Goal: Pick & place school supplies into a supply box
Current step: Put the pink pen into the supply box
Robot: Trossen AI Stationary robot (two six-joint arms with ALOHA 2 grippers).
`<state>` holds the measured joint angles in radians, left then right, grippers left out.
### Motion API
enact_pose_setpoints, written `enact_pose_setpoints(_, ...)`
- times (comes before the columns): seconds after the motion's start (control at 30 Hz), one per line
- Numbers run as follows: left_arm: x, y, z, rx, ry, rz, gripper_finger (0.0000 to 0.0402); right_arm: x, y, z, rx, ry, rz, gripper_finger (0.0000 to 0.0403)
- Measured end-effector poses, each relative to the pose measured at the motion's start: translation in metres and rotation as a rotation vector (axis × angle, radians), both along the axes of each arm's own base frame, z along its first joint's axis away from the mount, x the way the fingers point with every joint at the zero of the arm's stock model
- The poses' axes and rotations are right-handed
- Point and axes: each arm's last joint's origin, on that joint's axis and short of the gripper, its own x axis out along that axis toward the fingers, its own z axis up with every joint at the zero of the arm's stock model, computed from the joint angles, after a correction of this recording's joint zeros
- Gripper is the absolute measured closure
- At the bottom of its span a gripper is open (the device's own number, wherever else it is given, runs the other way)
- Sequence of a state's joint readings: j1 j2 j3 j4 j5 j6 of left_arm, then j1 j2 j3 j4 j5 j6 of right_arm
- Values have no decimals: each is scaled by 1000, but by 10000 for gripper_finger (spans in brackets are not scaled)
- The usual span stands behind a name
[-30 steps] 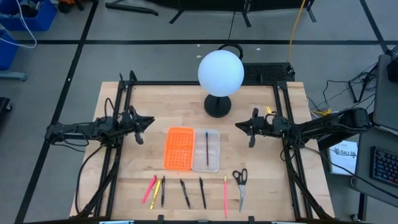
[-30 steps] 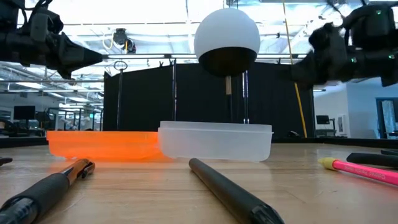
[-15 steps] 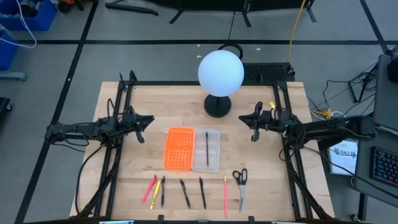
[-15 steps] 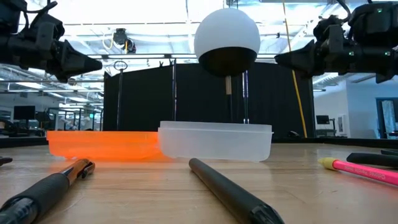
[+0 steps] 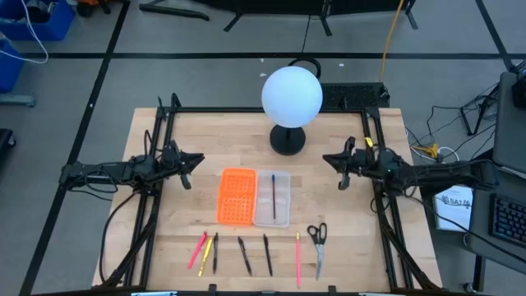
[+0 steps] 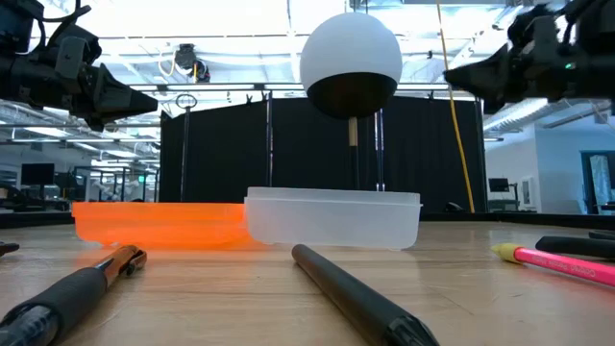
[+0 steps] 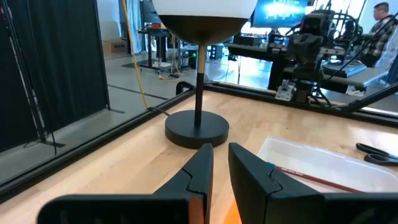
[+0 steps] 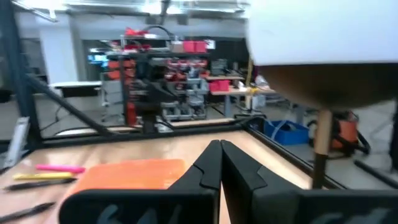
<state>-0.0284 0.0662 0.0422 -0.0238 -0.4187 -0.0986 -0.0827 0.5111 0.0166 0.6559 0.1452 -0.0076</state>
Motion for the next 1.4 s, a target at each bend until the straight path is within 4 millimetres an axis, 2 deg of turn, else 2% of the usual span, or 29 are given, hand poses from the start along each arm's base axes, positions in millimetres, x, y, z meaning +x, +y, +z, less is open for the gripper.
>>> enact_pose_setpoints(0.13,0,0,0,-5,3,-9,344,-4,9,-1,-19,23,-19,403)
enact_pose_setpoints(0.33,3,-1,-3,-62,14,-30,344,-8,20,5,-60,-27,63,403)
enact_pose_setpoints(0.47,4,-1,-5,-151,107,0,344,-9,24,6,-113,-24,89,403)
enact_pose_setpoints(0.53,4,-1,6,-198,188,21,344,-9,25,6,-115,-23,96,403)
enact_pose_setpoints(0.67,11,-5,41,-283,297,23,349,-9,26,4,-120,-10,100,403)
enact_pose_setpoints(0.73,19,-10,60,-339,369,-3,363,-9,26,4,-120,-10,101,403)
enact_pose_setpoints(0.83,30,-20,77,-420,564,23,393,-9,26,4,-121,-11,101,403)
enact_pose_setpoints(0.93,42,-34,88,-528,745,106,393,-9,26,5,-143,-9,99,403)
enact_pose_setpoints(1.03,53,-54,87,-658,924,213,395,-9,26,5,-158,-7,96,403)
enact_pose_setpoints(1.13,64,-82,80,-767,1014,272,397,-8,26,4,-176,-1,94,403)
enact_pose_setpoints(1.27,73,-125,63,-824,1050,302,382,-8,27,4,-207,-6,151,403)
enact_pose_setpoints(1.4,71,-166,41,-841,952,334,375,-9,31,8,-219,-54,255,403)
